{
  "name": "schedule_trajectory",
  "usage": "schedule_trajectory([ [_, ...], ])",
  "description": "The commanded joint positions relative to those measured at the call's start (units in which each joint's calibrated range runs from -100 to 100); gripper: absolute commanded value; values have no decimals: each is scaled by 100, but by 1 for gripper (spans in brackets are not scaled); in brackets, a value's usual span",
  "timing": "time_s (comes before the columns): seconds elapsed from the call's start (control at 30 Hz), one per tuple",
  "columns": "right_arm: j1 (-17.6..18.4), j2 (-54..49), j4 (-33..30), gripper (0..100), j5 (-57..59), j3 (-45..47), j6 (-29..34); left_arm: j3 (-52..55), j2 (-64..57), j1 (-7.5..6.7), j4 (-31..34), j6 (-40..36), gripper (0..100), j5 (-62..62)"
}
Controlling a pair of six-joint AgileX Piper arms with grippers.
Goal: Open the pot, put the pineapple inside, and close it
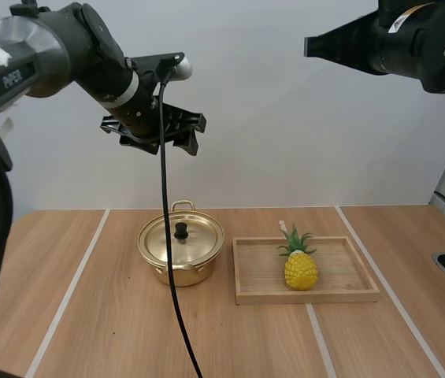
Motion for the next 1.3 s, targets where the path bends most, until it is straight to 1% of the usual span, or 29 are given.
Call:
schedule_trajectory([
  [0.0, -21, -44, 8, 0, 75, 90, -23, -22, 157, 21, -117, 38, 100, 310],
  [0.1, -21, -44, 8, 0, 92, 226, -23, 40, 280, 21, -117, 38, 100, 412],
  [0.27, -21, -44, 8, 0, 98, 460, -23, 520, 368, 21, -123, 150, 100, 297],
  [0.5, -21, -44, 8, 0, 81, 625, -23, 1323, 456, 21, -123, 331, 100, -446],
  [0.77, -21, -44, 8, 0, 81, 625, -23, 1890, 576, 21, -174, 523, 100, -1410],
  [0.93, -21, -44, 8, 0, 135, 624, -23, 2025, 576, 21, -509, 814, 100, -1838],
  [1.03, -21, -44, 8, 0, 267, 624, -23, 2025, 585, 21, -572, 893, 100, -2077],
  [1.27, -21, -44, 34, 0, 332, 624, -23, 2052, 825, 21, -611, 931, 100, -2198],
])
